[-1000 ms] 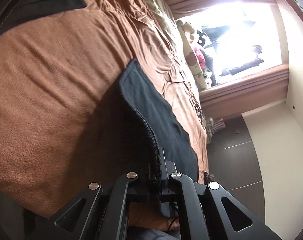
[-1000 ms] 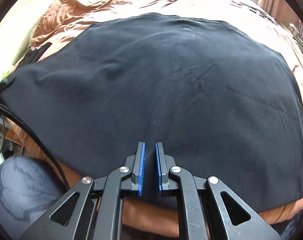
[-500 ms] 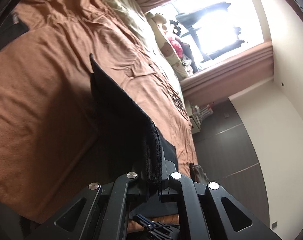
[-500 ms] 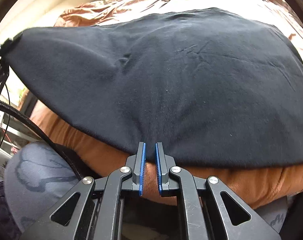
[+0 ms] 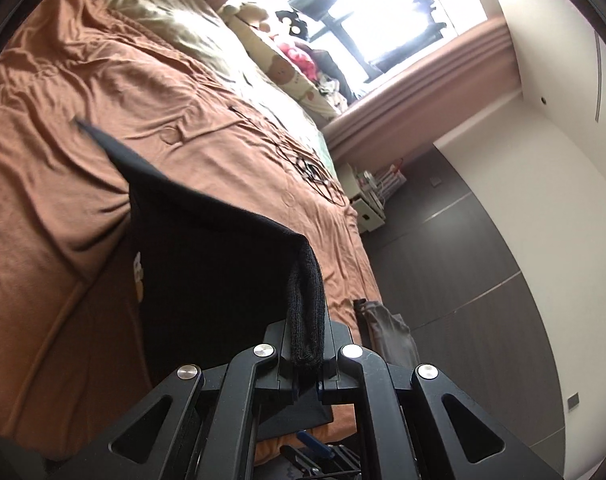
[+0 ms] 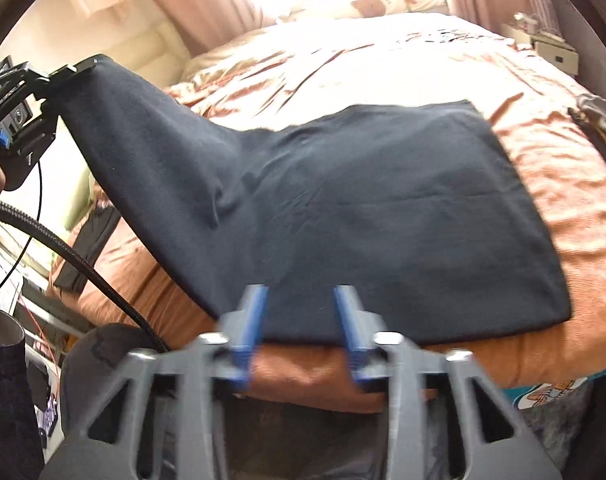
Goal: Fold small clothes
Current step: 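Open both grippers to release the folded shirt, then pinch the folded edge of the black shirt with the right gripper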
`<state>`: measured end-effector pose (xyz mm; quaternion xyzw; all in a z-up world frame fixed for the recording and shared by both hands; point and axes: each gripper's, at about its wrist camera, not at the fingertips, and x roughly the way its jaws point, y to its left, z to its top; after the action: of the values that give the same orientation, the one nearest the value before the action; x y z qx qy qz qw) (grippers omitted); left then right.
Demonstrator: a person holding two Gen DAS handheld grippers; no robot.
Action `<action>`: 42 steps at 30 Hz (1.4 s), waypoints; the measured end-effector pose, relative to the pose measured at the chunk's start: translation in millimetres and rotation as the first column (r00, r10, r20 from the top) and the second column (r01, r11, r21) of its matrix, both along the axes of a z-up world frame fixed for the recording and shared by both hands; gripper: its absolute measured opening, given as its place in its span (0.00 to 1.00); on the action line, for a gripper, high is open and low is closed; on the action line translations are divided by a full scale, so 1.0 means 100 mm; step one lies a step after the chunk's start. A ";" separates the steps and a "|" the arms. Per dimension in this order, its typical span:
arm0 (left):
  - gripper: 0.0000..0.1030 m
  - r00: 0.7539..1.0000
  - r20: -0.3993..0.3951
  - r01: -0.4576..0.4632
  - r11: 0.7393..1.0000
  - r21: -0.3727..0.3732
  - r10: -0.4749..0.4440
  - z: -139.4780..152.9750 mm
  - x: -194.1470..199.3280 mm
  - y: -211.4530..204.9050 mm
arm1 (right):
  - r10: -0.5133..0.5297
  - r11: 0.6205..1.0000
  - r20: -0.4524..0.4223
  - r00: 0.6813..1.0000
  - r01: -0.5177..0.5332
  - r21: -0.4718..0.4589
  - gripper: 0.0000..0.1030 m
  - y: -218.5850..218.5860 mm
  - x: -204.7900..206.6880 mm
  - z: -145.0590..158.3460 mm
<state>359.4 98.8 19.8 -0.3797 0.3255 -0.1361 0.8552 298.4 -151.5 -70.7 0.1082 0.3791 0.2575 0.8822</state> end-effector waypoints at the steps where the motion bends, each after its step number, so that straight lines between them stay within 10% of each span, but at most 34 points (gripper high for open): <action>1: 0.05 1.000 -0.002 0.013 1.000 0.007 -0.013 0.02 0.04 -0.08 | -0.007 1.000 0.005 1.000 0.007 0.013 0.51 -0.08 -0.01 0.00; 14: 0.06 0.963 -0.082 0.264 0.960 0.091 -0.257 -0.16 0.52 -1.33 | -0.126 0.983 -0.046 0.991 0.131 0.130 0.51 -1.00 -0.14 -0.12; 16: 0.12 0.940 -0.119 0.334 0.935 0.119 -0.321 -0.28 0.60 -1.52 | -0.130 0.981 -0.065 0.989 0.138 0.134 0.51 -1.08 -0.13 -0.16; 18: 0.38 0.921 -0.133 0.382 0.918 0.107 -0.367 -0.37 0.61 -1.58 | -0.131 0.980 -0.084 0.988 0.142 0.138 0.51 -1.12 -0.08 -0.20; 21: 0.59 0.927 -0.124 0.369 0.921 0.125 -0.354 -0.42 0.58 -1.48 | -0.131 0.980 -0.106 0.986 0.145 0.138 0.51 -1.17 0.03 -0.21; 31: 0.59 0.957 -0.211 0.253 0.933 0.255 -0.201 -0.72 0.56 -0.73 | -0.081 0.996 -0.111 0.990 0.086 0.039 0.51 -1.10 0.58 -0.23; 42: 0.59 0.910 -0.386 0.264 0.928 0.264 -0.149 -1.59 0.51 -0.30 | 0.059 0.964 -0.091 0.994 -0.080 -0.252 0.50 -0.70 1.12 -0.20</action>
<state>410.6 68.8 -139.0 -0.2221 0.5324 -0.1024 0.8104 409.9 -221.9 -90.3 -0.0089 0.4486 0.2326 0.8629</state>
